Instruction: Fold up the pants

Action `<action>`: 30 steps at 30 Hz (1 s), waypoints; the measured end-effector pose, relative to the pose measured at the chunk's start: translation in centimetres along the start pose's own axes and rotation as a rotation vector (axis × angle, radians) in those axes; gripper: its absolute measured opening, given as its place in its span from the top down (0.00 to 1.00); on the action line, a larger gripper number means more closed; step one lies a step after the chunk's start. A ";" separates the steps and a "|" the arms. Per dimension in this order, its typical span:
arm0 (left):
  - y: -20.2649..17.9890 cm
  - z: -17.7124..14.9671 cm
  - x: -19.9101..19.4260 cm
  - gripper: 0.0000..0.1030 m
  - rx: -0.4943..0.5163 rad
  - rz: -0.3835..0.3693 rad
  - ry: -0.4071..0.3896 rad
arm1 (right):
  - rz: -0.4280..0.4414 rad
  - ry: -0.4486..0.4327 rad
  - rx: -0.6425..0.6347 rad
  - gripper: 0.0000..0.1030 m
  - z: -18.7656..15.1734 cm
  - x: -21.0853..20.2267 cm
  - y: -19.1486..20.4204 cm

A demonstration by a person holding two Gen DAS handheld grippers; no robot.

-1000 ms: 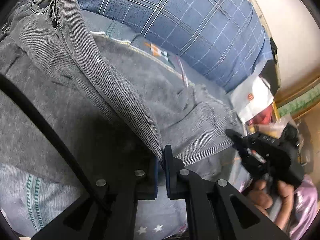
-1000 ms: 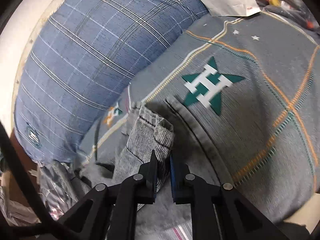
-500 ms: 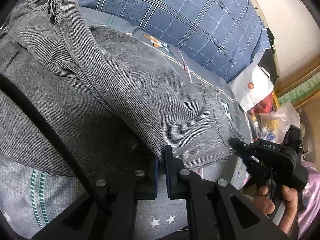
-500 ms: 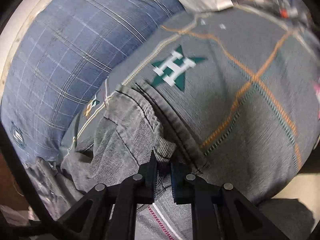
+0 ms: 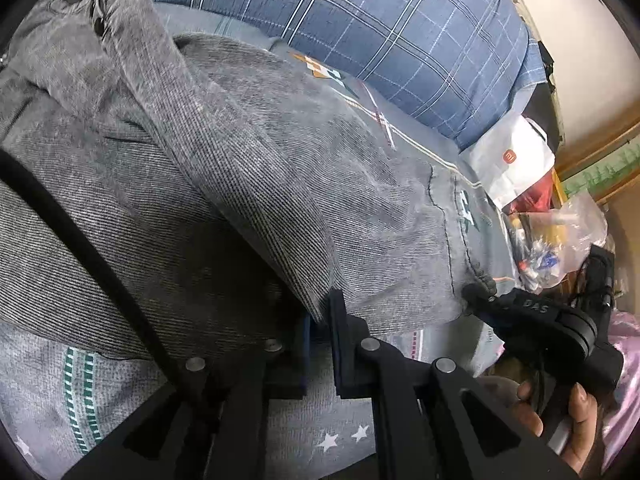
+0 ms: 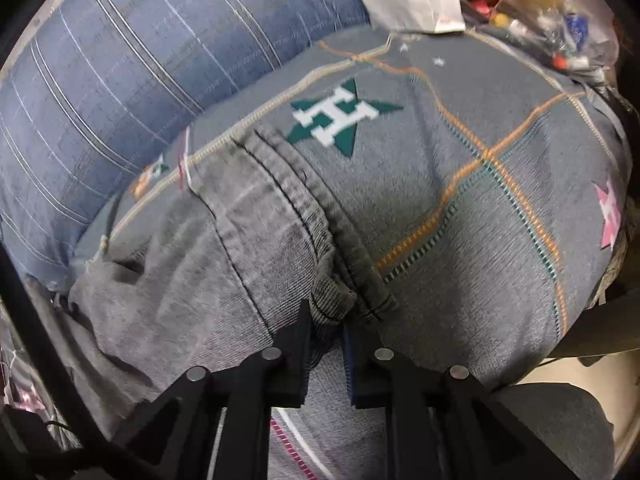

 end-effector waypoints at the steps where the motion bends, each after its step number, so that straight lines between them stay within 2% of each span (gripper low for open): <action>1: -0.1 0.1 -0.2 0.82 0.000 -0.003 0.009 | -0.017 -0.040 0.024 0.67 0.1 -1.0 -0.5; 2: -0.1 0.3 -0.3 0.63 0.003 -0.007 0.021 | -0.033 -0.071 0.034 0.47 0.2 -1.8 -0.8; 3: -0.3 0.5 -0.6 0.45 0.004 -0.015 0.032 | -0.041 -0.125 0.043 0.36 0.4 -3.2 -1.2; 4: -0.5 0.7 -1.2 0.41 0.006 -0.026 0.031 | -0.036 -0.162 0.050 0.35 0.5 -4.2 -1.3; 6: -1.4 1.2 -2.8 0.40 0.026 -0.044 0.008 | -0.004 -0.236 0.068 0.35 0.8 -6.6 -1.5; 9: -2.5 2.3 -5.7 0.40 0.054 -0.084 -0.021 | 0.159 -0.300 0.054 0.35 1.3 -9.0 -0.2; 13: -1.1 5.6 -9.7 0.40 -0.005 -0.065 -0.082 | 0.455 -0.189 -0.098 0.35 2.1 -8.8 5.5; 16: 1.6 9.1 -12.2 0.40 -0.065 -0.003 -0.120 | 0.554 -0.155 -0.262 0.35 1.9 -8.6 11.1; 19: 4.8 11.8 -14.0 0.39 -0.075 0.089 -0.139 | 0.639 -0.097 -0.419 0.35 1.1 -8.2 16.8; 21: 7.4 12.7 -14.8 0.39 -0.112 0.103 -0.171 | 0.661 -0.050 -0.498 0.35 0.7 -6.8 20.2; 23: 9.4 12.9 -15.0 0.39 -0.165 0.082 -0.209 | 0.643 -0.002 -0.561 0.35 0.0 -5.0 23.7; 25: 12.4 12.6 -15.4 0.39 -0.249 0.116 -0.219 | 0.618 0.041 -0.597 0.35 -0.5 -3.0 26.4; 28: 14.4 13.0 -15.7 0.39 -0.322 0.047 -0.204 | 0.588 0.073 -0.662 0.35 -0.8 -0.9 29.3; 30: 15.0 13.3 -16.3 0.39 -0.341 0.041 -0.225 | 0.564 0.081 -0.703 0.36 -1.2 0.1 31.2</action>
Point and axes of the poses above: each gripper's, at about its wrist camera, not at the fingertips, and x roughly the way its jaws point, y to its left, z to its top, the point moved 4 cm from there along x, roughly the way its jaws point, and after that the axes turned 9 degrees about -z, right-handed, at the moved point
